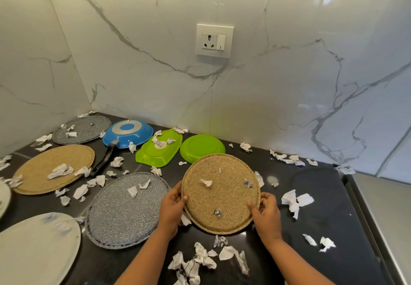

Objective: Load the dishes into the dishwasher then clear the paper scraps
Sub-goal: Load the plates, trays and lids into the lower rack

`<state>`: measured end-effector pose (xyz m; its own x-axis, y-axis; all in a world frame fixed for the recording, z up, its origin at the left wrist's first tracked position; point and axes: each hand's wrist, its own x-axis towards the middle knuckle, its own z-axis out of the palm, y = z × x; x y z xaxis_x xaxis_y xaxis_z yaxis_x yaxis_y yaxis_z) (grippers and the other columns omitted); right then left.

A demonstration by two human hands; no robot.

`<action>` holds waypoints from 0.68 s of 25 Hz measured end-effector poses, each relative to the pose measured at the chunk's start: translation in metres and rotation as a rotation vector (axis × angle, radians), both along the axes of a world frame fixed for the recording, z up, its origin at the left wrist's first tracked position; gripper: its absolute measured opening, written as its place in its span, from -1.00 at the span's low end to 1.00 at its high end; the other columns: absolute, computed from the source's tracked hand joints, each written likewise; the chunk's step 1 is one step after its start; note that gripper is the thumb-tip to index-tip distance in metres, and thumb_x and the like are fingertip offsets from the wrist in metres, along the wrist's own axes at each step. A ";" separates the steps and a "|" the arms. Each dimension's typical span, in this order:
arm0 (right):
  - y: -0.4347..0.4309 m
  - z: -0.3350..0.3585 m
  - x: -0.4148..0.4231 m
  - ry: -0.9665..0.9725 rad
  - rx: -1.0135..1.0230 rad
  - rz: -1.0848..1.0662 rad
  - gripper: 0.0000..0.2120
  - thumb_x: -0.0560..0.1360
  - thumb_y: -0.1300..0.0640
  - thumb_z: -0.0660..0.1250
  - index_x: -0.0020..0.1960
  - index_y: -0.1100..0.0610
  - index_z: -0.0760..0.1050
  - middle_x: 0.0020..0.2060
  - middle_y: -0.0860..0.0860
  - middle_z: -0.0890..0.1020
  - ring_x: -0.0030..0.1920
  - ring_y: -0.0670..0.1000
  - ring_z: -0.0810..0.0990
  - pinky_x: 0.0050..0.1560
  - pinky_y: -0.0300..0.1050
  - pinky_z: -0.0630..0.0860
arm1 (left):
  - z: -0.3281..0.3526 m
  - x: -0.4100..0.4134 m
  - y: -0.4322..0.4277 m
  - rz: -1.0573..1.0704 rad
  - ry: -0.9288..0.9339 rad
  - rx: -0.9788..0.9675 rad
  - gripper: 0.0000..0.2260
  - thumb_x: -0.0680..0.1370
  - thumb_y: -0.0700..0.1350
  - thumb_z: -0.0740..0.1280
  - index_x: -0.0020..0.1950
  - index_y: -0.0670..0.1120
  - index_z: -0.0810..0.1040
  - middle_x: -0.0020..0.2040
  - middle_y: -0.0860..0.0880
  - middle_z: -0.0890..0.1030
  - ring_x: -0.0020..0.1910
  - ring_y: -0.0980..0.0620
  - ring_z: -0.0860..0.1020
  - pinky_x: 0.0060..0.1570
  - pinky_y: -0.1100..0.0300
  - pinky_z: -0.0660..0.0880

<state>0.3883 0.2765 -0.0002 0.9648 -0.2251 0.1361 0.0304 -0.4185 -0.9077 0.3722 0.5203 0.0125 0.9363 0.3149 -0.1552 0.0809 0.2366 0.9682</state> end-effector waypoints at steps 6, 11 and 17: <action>-0.006 0.003 -0.012 -0.065 0.170 -0.056 -0.71 0.43 0.28 0.41 0.06 0.16 0.36 -0.16 0.08 0.59 -0.14 0.10 0.60 -0.15 -0.06 0.54 | 0.003 -0.006 -0.007 -0.013 -0.057 0.045 -0.56 0.51 -0.51 0.16 0.37 -0.29 0.36 0.23 -0.17 0.53 0.20 -0.06 0.50 0.12 0.23 0.51; -0.015 0.006 -0.027 -0.110 0.228 -0.191 -0.69 0.41 0.26 0.43 0.07 0.11 0.39 -0.12 0.07 0.60 -0.11 0.13 0.60 -0.11 0.03 0.56 | 0.012 -0.017 -0.022 0.016 -0.089 -0.016 -0.57 0.51 -0.53 0.14 0.35 -0.29 0.39 0.23 -0.17 0.53 0.23 -0.07 0.49 0.30 -0.02 0.39; -0.019 0.034 -0.062 -0.239 0.324 -0.276 -0.69 0.42 0.38 0.37 -0.03 0.05 0.38 -0.12 0.13 0.59 -0.18 0.08 0.58 -0.29 -0.32 0.55 | 0.032 -0.035 -0.034 0.024 -0.163 0.014 -0.59 0.48 -0.55 0.16 0.27 -0.28 0.47 0.13 -0.07 0.57 0.09 0.03 0.53 0.03 0.37 0.52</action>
